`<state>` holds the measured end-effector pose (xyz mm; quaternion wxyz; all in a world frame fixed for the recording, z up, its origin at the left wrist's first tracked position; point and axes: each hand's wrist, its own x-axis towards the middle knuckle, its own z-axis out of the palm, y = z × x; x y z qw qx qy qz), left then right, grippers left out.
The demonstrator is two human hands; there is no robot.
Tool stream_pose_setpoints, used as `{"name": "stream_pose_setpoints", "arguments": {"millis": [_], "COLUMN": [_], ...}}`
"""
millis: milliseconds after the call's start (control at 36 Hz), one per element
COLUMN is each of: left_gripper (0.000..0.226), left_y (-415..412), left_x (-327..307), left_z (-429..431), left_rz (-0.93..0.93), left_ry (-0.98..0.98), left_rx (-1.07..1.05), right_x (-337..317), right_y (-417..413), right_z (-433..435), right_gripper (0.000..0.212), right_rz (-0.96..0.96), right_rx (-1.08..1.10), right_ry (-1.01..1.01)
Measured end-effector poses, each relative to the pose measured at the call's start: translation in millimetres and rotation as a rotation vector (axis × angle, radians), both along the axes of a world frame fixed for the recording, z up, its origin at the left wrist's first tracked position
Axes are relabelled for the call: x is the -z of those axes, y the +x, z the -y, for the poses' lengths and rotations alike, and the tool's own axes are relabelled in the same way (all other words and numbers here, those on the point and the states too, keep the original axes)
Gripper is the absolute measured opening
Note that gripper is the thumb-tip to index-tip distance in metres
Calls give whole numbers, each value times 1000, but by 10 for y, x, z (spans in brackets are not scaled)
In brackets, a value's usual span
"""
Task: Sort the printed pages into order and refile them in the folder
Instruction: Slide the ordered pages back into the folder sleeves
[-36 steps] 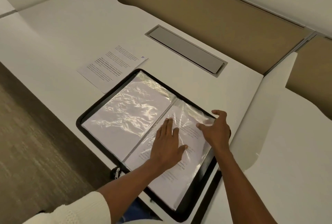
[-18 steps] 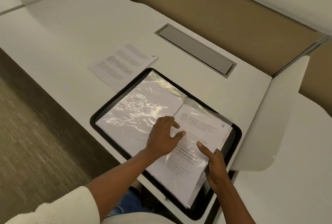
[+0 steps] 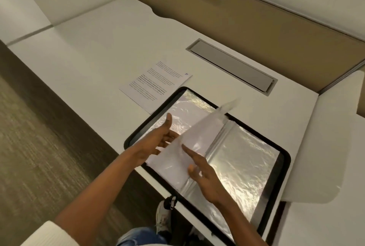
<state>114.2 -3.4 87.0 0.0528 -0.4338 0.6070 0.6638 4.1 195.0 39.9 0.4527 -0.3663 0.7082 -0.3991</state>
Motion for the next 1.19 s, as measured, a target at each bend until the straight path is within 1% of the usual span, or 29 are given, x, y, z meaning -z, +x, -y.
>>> {"name": "stream_pose_setpoints", "arguments": {"millis": [56, 111, 139, 194, 250, 306, 444, 611, 833, 889, 944, 1028, 1111, 1194], "left_gripper": [88, 82, 77, 63, 52, 48, 38, 38, 31, 28, 26, 25, 17, 27], "left_y": [105, 204, 254, 349, 424, 487, 554, 482, 408, 410, 423, 427, 387, 326], "left_x": [17, 78, 141, 306, 494, 619, 769, 817, 783, 777, 771, 731, 672, 623], "left_z": [144, 259, 307, 367, 406, 414, 358, 232, 102, 83, 85, 153, 278, 478], "left_rz": [16, 37, 68, 158, 252, 352, 495, 511, 585, 597, 598, 616, 656, 737], "left_ry": [-22, -46, -75, -202, -384, -547, -753, -894, -1120, -1153, -1164, -1159, -1124, -1115], "left_rx": [-23, -23, -15, 12, 15, -11, -51, -97, 41, 73, 94, 133, 154, 144], "right_x": [61, 129, 158, 210, 264, 304, 360, 442, 475, 476, 488, 503, 498, 474], "right_y": [90, 171, 208, 269, 302, 304, 232, 90, -99, -126, -143, -152, -132, -114], "right_z": [116, 212, 251, 312, 347, 353, 314, 277, 331, 353, 386, 450, 552, 706], "right_gripper": [90, 93, 96, 100, 101, 98, 89, 82, 72, 76, 76, 66, 57, 47], "right_rz": [-164, -289, -341, -430, -491, -523, -568, -568, -584, -571, -550, -486, -383, -302], "right_rx": [-97, -172, -194, -221, -255, -289, -349, -396, -421, -404, -371, -320, -223, -118], "right_ry": [84, 127, 142, 161, 169, 171, 143, 106, 46, 32, 11, 6, 31, 44]}}
